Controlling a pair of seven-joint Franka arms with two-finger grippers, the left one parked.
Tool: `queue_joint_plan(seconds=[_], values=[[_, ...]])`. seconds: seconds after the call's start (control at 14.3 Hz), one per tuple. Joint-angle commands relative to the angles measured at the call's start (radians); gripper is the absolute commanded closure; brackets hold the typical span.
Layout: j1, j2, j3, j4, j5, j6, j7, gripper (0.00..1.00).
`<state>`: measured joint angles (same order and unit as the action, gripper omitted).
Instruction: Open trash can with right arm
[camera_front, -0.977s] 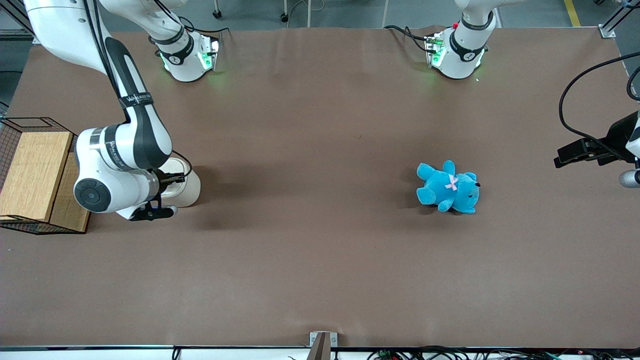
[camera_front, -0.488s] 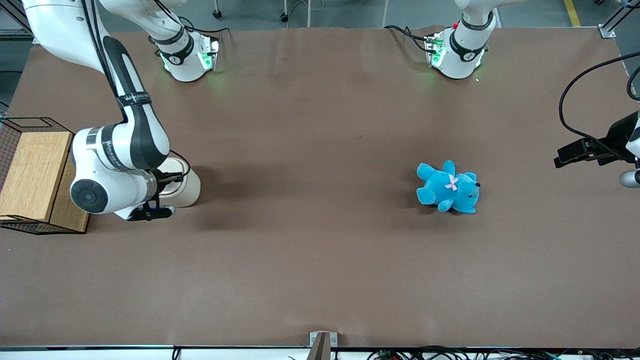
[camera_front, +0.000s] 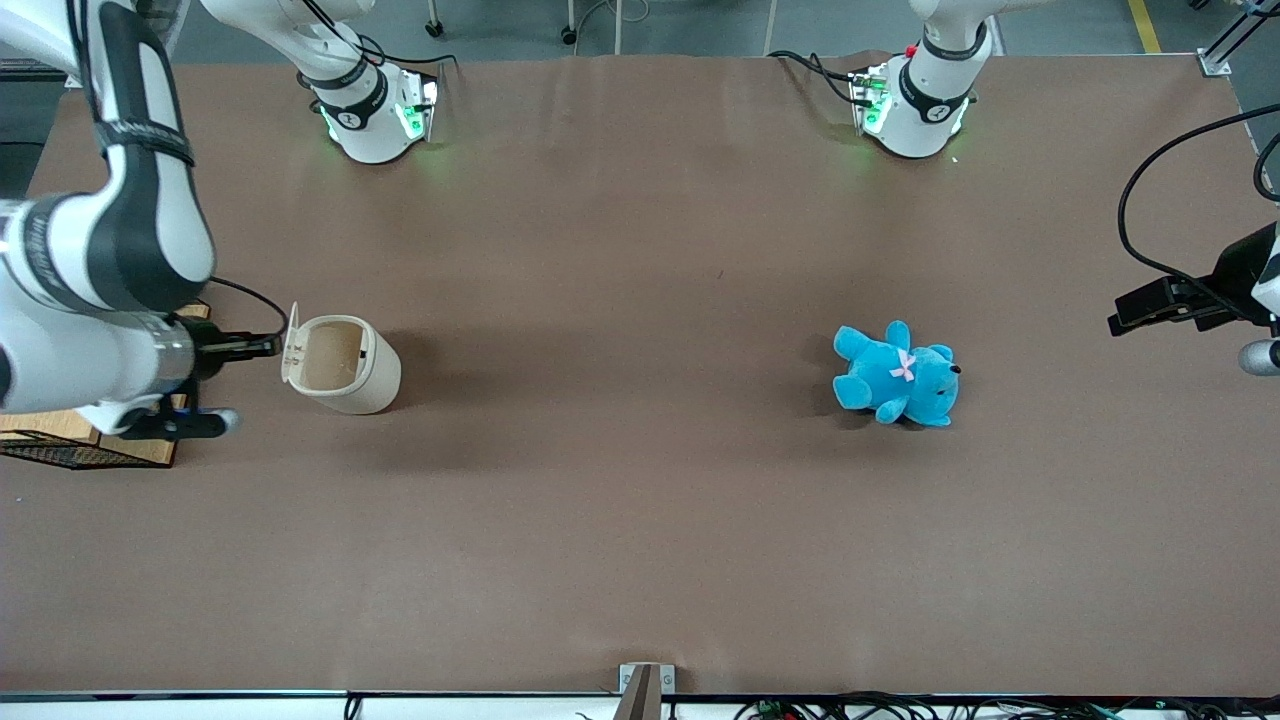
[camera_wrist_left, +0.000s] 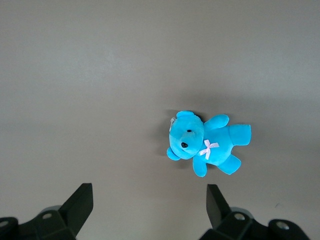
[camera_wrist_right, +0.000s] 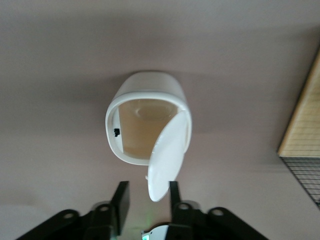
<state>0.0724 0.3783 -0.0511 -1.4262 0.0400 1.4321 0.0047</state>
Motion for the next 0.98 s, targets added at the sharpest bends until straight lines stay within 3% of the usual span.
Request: queue_joint_plan(seconds=[0.0,0.56,0.91], values=[[-0.043,-0.038,-0.009,0.059,-0.017,-0.007,-0.003,0.0],[-0.059,-0.257,-0.004,0.078,-0.02,0.091,-0.012,0.0],[-0.042,-0.344,-0.003,-0.017,-0.023,0.128,-0.012,0.0]])
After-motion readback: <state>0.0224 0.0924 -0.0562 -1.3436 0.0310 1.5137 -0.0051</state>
